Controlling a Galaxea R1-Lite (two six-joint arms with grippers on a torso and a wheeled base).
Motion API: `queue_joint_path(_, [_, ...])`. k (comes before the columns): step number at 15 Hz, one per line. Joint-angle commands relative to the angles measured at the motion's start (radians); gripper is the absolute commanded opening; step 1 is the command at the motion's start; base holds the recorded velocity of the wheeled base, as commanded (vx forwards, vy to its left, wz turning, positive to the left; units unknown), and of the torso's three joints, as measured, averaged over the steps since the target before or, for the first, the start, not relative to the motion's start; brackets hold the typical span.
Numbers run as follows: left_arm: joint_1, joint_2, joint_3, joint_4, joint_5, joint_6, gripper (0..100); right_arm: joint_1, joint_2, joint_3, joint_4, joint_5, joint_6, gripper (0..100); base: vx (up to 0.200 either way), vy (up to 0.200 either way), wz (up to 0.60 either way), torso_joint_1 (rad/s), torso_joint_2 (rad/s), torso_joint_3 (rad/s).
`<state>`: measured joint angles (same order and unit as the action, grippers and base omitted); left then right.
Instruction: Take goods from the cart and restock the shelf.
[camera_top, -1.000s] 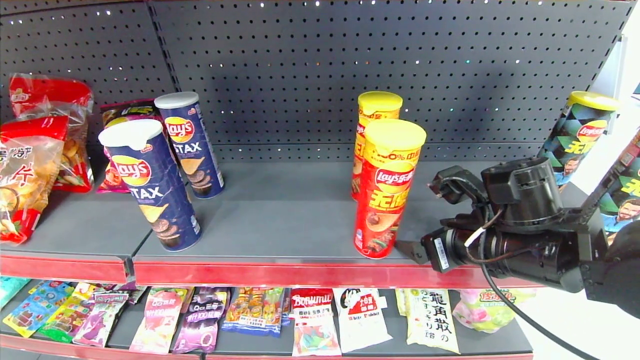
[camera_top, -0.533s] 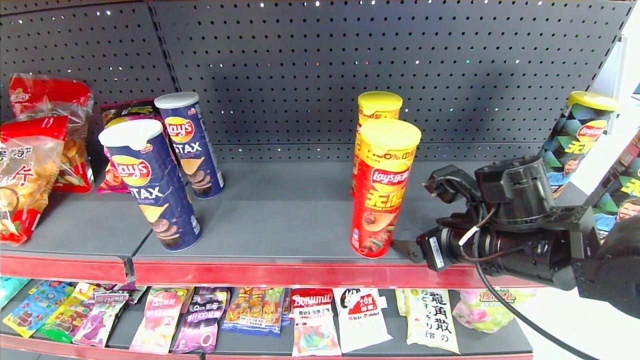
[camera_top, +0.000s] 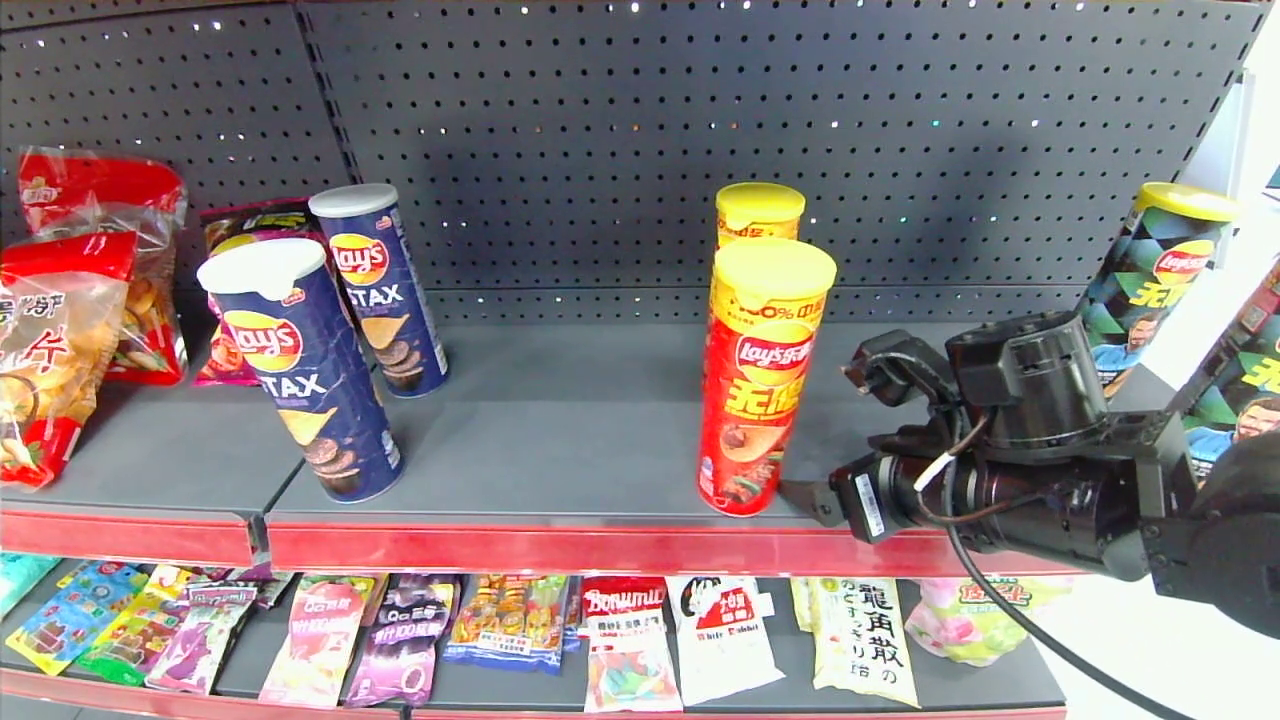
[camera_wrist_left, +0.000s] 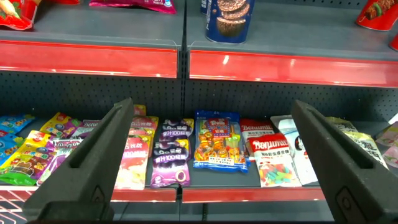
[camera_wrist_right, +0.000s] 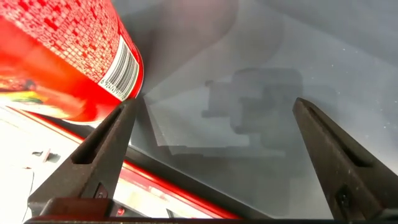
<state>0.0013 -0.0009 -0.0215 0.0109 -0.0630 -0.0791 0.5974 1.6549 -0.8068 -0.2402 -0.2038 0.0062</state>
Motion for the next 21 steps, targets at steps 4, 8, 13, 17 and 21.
queue_joint_path(4, [0.000, 0.001, 0.000, 0.000, 0.000, -0.001, 100, 0.005, -0.004, 0.005, -0.001, 0.000, 0.001, 100, 0.000, 0.000, 0.00, 0.000, 0.00, 0.000])
queue_joint_path(8, [0.000, 0.001, 0.000, 0.000, 0.000, 0.001, 100, -0.018, -0.033, 0.024, -0.001, 0.000, 0.001, 100, 0.000, 0.000, 0.00, 0.000, 0.00, 0.000])
queue_joint_path(13, [0.000, 0.001, 0.000, 0.000, 0.000, -0.001, 100, -0.082, -0.644, 0.382, 0.012, 0.018, -0.081, 100, 0.000, 0.000, 0.00, 0.000, 0.00, 0.000])
queue_joint_path(17, [0.000, 0.001, 0.000, 0.000, 0.000, 0.001, 100, -0.303, -1.124, 0.614, 0.094, 0.179, -0.137, 100, 0.000, 0.000, 0.00, 0.000, 0.00, 0.000])
queue_joint_path(21, [0.000, 0.001, 0.000, 0.000, 0.000, -0.001, 100, -0.470, -1.558, 0.637, 0.437, 0.185, -0.127, 100, 0.000, 0.000, 0.00, 0.000, 0.00, 0.000])
